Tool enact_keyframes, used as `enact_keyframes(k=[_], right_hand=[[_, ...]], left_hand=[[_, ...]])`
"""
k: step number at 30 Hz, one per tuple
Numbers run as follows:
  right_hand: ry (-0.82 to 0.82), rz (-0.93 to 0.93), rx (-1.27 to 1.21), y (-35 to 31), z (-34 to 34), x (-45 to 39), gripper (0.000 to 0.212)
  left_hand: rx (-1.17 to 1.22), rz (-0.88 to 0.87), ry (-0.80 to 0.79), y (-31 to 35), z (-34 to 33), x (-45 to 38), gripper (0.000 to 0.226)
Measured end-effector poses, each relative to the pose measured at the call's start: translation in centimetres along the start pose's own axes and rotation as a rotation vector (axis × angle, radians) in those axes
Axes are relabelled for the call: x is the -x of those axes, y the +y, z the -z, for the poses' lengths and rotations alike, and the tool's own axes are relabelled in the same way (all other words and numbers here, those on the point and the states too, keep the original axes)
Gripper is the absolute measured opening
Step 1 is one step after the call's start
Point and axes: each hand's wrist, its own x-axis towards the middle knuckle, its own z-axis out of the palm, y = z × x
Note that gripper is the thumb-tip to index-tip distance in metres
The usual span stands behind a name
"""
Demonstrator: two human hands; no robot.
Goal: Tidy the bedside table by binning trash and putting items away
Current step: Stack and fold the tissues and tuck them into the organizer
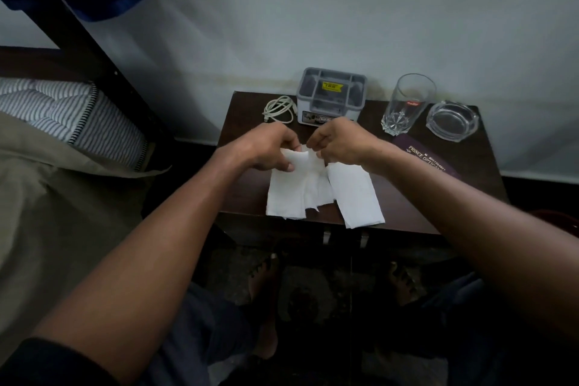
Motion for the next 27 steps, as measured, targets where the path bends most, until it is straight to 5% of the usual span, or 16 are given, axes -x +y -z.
enact_keyframes(k=[3,6,10,14,18,22,27], right_hand=[[-0.011,-0.019,-0.069,0.5,1.4,0.4,0.034],[-0.215,-0.051,-0.192,1.6,2.6,0.6,0.043],[-0.308,-0.091,-0.477,2.6,3.6,1.2,0.048],[-0.343,-0.150,-0.667,2.6,3.8,1.4,0.033],[-0.245,-0.268,-0.721,2.8,4.3,1.8,0.067],[-0.100,-0.250,-0.323,4.6,4.6,2.7,0.018],[0.008,-0.313,-0.009,7.4,3.6,3.0,0.013]], left_hand=[[0.069,-0.083,-0.035,0.8,0.1,-0.5,0.024],[0.181,-0.090,-0.070,1.7,0.2,-1.2,0.021],[0.471,0.027,-0.162,3.3,0.6,-1.4,0.019],[0.697,0.152,-0.067,5.1,0.4,-1.7,0.020],[0.760,0.205,-0.008,6.6,-0.6,-2.4,0.018],[0.474,0.166,-0.005,7.2,-2.2,-3.3,0.021],[-0.078,0.112,0.032,7.4,-4.3,-4.1,0.033]])
